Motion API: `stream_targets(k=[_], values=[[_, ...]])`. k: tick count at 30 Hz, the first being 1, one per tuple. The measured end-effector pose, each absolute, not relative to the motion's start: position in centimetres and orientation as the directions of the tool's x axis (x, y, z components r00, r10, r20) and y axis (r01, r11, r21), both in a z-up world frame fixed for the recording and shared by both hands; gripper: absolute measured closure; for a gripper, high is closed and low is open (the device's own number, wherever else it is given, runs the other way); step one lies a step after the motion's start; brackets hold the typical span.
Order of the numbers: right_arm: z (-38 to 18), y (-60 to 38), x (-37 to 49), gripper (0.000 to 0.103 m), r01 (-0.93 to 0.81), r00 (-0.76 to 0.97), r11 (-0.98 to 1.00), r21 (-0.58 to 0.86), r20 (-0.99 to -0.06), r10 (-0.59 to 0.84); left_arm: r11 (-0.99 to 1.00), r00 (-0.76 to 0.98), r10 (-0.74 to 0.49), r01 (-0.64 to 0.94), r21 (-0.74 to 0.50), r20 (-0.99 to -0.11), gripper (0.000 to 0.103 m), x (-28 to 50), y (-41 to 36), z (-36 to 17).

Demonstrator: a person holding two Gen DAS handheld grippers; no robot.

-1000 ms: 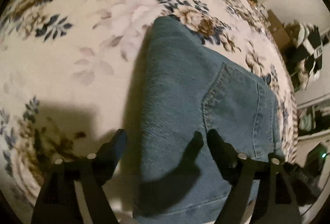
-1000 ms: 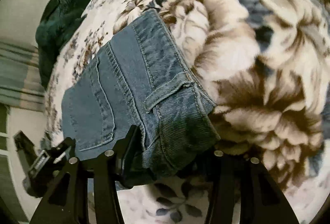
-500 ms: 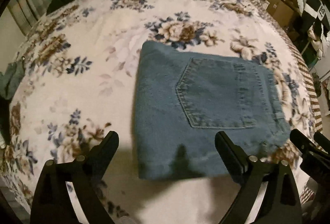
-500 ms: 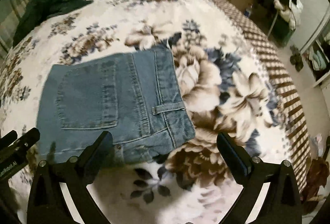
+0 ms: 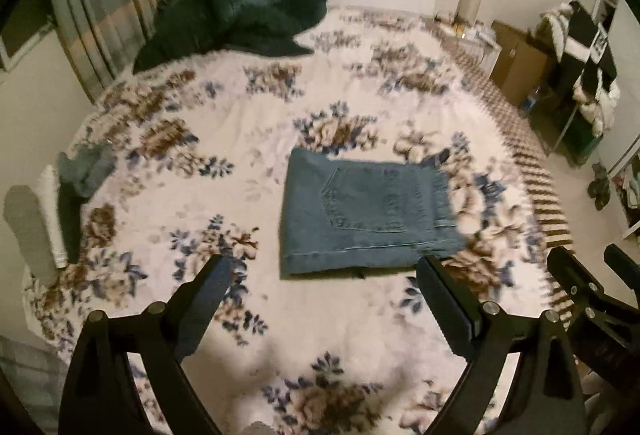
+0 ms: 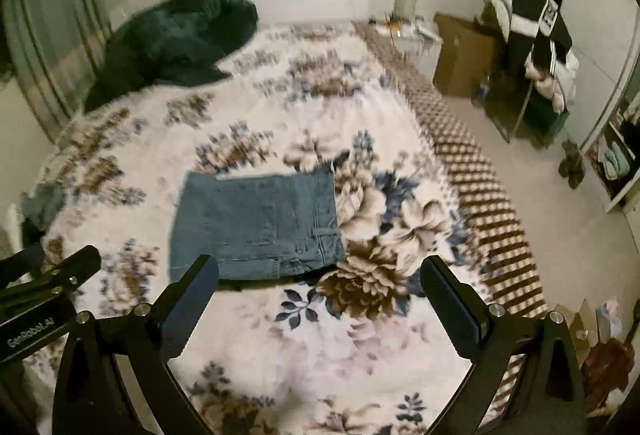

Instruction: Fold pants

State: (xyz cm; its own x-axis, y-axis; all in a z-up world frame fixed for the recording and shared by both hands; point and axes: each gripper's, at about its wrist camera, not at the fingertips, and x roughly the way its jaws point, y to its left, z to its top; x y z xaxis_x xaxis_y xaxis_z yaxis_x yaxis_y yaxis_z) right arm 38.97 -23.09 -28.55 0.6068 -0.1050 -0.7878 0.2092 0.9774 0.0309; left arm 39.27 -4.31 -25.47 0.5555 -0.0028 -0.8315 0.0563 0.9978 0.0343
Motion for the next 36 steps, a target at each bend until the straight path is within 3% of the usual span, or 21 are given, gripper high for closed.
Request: stream_targets(k=[9, 17, 20, 23, 36], values=[[-13.2, -22.7, 26.7, 0.001, 0.127, 0.727, 0.991, 0.046, -0.684, -0.062, 1.000, 0.645, 0.004, 0.012, 0.016, -0.764, 0.008, 29.0, -4.9, -12.8], [-3.7, -22.0, 18.6, 0.000, 0.093, 0.770, 0.995, 0.039, -0.636, -0.047, 1.000, 0.683, 0.001, 0.005, 0.006, -0.730, 0.008, 22.9, -4.9, -5.8], [-1.2, -21.4, 16.3, 0.000, 0.093, 0.780, 0.995, 0.026, -0.624, -0.057, 1.000, 0.693, 0.007, 0.004, 0.014, -0.721, 0.008, 21.3, -4.8, -4.4], [0.5, -21.0, 14.7, 0.000, 0.100, 0.777, 0.994, 0.035, -0.626, -0.056, 1.000, 0.700, 0.005, 0.002, 0.009, -0.714, 0.000, 20.3, -4.4, -3.8], [2.5, -21.1, 12.3, 0.000, 0.126, 0.780, 0.992, 0.009, -0.619, -0.094, 1.000, 0.726, 0.029, -0.012, 0.029, -0.687, 0.000, 18.0, -3.8, -2.5]])
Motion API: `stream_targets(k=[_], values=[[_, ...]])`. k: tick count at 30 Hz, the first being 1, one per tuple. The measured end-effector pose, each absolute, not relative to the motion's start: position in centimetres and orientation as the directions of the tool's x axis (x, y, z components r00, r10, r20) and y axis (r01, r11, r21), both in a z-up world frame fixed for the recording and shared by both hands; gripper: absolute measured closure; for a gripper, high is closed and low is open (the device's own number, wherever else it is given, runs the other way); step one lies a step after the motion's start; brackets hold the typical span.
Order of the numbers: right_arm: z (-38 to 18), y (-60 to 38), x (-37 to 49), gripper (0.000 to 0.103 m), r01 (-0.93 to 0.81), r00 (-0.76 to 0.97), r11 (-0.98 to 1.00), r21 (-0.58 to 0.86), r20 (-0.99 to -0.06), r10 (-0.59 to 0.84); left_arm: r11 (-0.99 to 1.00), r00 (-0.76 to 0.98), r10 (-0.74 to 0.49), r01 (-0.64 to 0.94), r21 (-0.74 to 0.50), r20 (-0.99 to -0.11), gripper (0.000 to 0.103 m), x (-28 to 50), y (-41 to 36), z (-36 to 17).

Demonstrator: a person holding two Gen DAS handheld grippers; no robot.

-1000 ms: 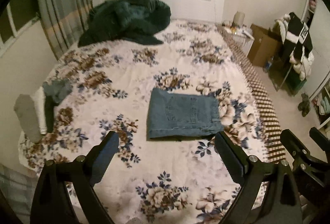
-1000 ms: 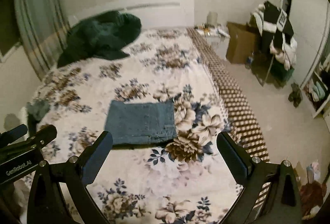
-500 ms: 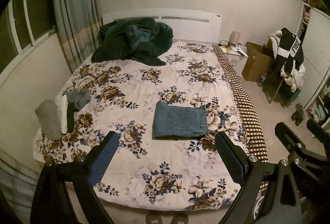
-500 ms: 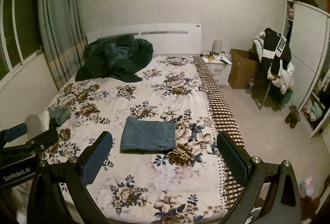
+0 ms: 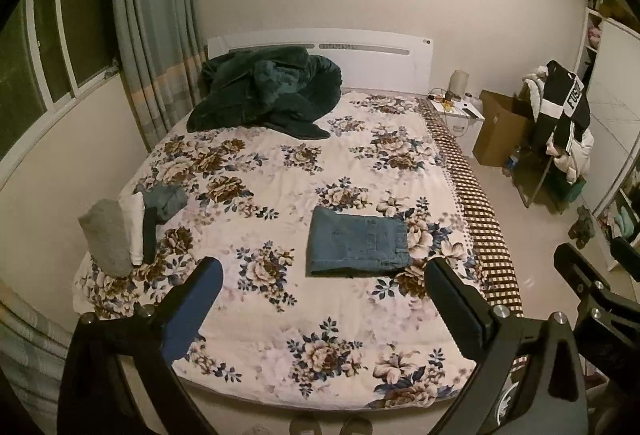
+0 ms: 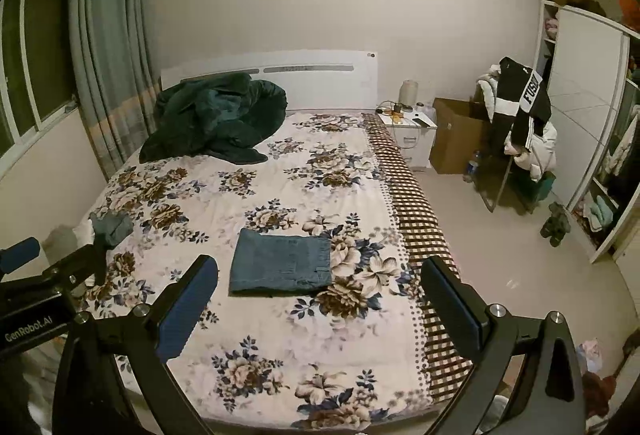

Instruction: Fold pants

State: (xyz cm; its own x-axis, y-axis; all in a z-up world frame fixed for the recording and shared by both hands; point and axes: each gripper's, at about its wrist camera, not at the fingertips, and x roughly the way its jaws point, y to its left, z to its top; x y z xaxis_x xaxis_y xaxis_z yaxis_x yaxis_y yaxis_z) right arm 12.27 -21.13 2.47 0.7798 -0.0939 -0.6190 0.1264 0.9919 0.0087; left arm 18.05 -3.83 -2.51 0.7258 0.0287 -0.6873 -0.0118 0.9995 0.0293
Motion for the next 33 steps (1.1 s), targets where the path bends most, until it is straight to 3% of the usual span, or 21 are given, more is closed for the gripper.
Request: stream_targets(k=[12, 33], values=[[1.6, -20.7, 12.8, 0.000, 0.097, 0.748, 0.995, 0.010, -0.661, -0.066, 1.000, 0.673, 0.020, -0.003, 0.025, -0.739, 0.000, 17.4, -3.0, -3.2], [1.0, -20.3, 14.1, 0.000, 0.074, 0.732, 0.997, 0.025, -0.681, -0.037, 0.999, 0.684, 0.033, -0.005, 0.040, -0.729, 0.000, 17.7, -1.9, -2.1]])
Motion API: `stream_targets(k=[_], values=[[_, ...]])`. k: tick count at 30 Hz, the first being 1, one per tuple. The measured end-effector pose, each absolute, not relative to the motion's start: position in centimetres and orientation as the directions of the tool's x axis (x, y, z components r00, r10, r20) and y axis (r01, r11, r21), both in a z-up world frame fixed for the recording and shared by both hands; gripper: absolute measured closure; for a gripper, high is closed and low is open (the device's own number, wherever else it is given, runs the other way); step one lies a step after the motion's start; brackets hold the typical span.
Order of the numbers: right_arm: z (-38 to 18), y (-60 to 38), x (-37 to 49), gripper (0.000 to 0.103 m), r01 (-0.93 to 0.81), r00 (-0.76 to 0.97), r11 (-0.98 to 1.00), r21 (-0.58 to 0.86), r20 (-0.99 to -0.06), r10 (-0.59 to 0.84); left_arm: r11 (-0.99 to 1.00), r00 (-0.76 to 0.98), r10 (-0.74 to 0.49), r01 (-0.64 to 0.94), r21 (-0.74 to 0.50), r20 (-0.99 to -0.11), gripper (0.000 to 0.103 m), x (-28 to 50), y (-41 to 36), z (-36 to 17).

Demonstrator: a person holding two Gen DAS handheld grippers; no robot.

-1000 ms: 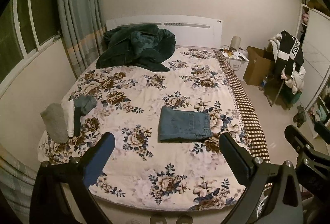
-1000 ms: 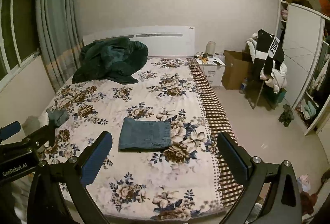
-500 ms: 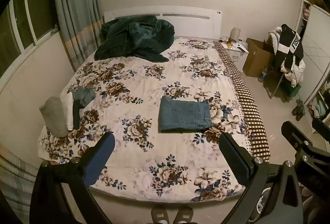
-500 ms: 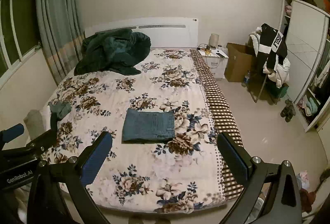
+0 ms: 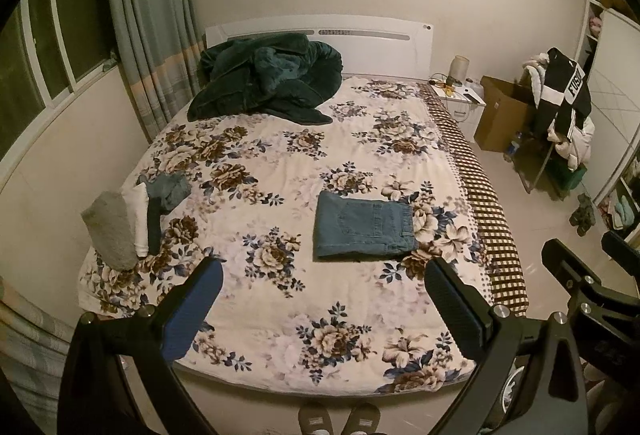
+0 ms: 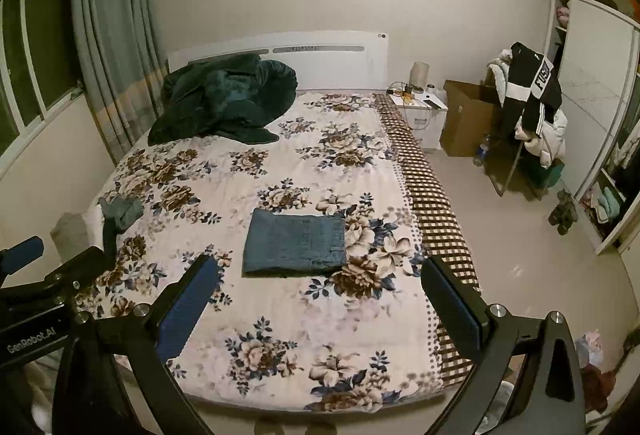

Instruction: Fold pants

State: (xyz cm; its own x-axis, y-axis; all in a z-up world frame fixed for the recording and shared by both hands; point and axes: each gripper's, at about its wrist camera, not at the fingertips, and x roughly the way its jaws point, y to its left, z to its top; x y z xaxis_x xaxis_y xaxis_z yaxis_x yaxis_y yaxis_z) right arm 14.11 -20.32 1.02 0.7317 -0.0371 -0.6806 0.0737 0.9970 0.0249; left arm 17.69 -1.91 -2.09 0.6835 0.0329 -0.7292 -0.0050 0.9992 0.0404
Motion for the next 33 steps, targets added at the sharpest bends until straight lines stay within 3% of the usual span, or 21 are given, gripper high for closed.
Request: stream_targets(k=[33], values=[[0.2, -19.8, 13.5, 0.000, 0.073, 0.731, 0.997, 0.029, -0.682, -0.034, 0.999, 0.685, 0.047, -0.018, 0.048, -0.727, 0.000, 17.2, -0.6, -1.5]])
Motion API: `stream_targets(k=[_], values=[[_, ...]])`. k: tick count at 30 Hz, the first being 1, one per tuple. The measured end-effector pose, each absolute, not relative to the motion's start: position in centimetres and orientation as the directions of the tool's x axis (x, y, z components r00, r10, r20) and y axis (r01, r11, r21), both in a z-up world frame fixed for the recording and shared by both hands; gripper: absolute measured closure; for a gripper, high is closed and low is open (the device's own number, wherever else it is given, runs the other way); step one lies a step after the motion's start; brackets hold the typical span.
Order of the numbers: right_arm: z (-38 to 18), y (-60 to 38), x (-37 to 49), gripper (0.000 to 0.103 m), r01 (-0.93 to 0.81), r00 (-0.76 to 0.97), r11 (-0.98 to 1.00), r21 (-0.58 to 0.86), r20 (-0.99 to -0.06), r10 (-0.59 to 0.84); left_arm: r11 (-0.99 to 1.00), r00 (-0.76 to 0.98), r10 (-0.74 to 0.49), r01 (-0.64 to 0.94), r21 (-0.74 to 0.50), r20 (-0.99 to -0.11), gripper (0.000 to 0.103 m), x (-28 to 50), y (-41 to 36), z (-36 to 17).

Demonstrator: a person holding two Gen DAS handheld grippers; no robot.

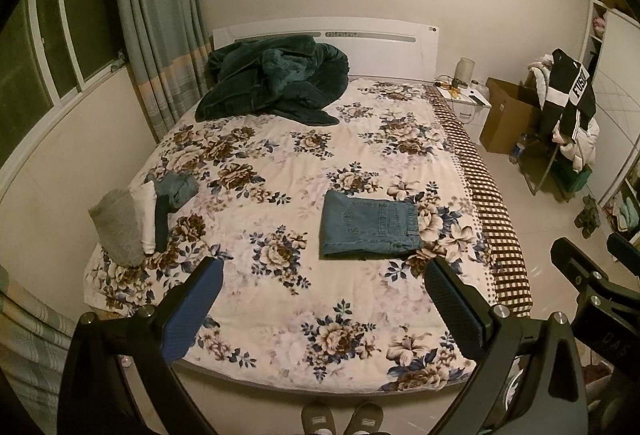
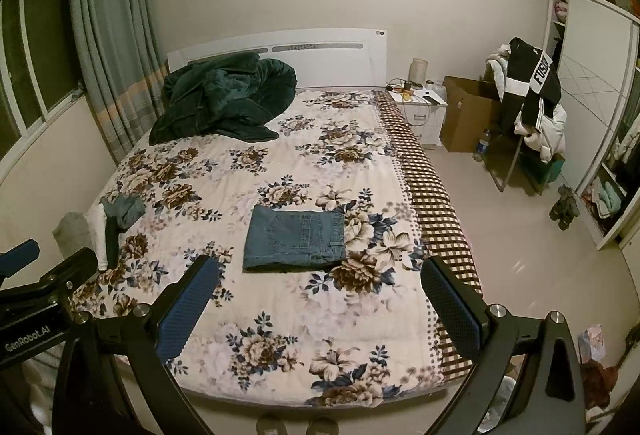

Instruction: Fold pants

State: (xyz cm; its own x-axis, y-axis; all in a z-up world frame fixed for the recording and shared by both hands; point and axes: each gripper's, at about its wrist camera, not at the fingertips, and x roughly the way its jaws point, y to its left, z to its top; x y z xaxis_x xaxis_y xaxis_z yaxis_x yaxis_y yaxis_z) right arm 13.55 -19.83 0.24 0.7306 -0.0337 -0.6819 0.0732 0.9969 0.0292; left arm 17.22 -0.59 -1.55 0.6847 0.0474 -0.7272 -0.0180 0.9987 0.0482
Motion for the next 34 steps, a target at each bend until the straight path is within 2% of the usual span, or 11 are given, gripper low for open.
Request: stream_targets(k=[34], values=[[0.14, -20.26, 12.79, 0.000, 0.076, 0.726, 0.996, 0.037, -0.687, -0.030, 0.999, 0.685, 0.041, -0.015, 0.043, -0.728, 0.000, 16.47, -0.73, -1.66]])
